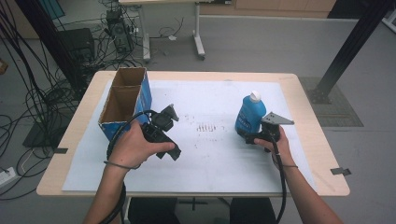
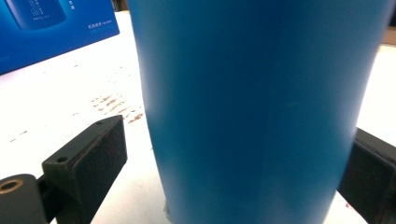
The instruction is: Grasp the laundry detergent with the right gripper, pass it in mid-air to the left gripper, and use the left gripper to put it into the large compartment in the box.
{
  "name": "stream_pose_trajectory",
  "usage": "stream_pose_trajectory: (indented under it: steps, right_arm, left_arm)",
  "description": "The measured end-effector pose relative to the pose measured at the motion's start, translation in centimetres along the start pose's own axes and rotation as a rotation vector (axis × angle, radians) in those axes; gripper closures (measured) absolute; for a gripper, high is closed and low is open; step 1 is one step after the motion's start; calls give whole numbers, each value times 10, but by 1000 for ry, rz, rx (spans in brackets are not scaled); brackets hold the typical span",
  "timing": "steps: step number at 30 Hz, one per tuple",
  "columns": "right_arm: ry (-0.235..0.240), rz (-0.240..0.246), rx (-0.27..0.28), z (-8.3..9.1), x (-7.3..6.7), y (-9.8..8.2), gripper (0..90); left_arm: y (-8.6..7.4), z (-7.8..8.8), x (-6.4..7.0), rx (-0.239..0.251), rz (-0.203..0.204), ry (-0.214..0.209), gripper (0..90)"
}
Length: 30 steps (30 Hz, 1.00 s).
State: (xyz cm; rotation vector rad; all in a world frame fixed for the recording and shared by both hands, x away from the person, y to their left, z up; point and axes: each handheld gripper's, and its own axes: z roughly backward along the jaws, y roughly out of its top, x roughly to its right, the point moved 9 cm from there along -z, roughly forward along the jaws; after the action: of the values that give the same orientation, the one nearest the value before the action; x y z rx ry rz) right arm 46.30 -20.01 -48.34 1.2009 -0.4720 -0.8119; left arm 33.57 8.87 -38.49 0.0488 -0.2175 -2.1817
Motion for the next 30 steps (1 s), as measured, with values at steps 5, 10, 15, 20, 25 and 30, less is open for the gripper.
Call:
stream_pose_trajectory:
  steps: [5,10,15,20,25,30]
  right_arm:
    - [0,0,0,0,0,0,43]
    - [-4,2,5,-1,1,0,43]
    - [-4,-7,7,-1,2,0,43]
    - [-4,-9,8,-1,1,0,44]
    - [-3,-8,10,-2,1,0,44]
    - [-7,-13,13,-2,1,0,62]
  left_arm:
    - [0,0,-1,1,1,2,84]
    - [0,-1,-1,0,2,-1,84]
    - [0,0,-1,-2,2,3,84]
    - [0,1,-1,-1,2,2,84]
    - [-1,0,-1,0,3,1,84]
    - [-1,0,-1,-2,3,2,84]
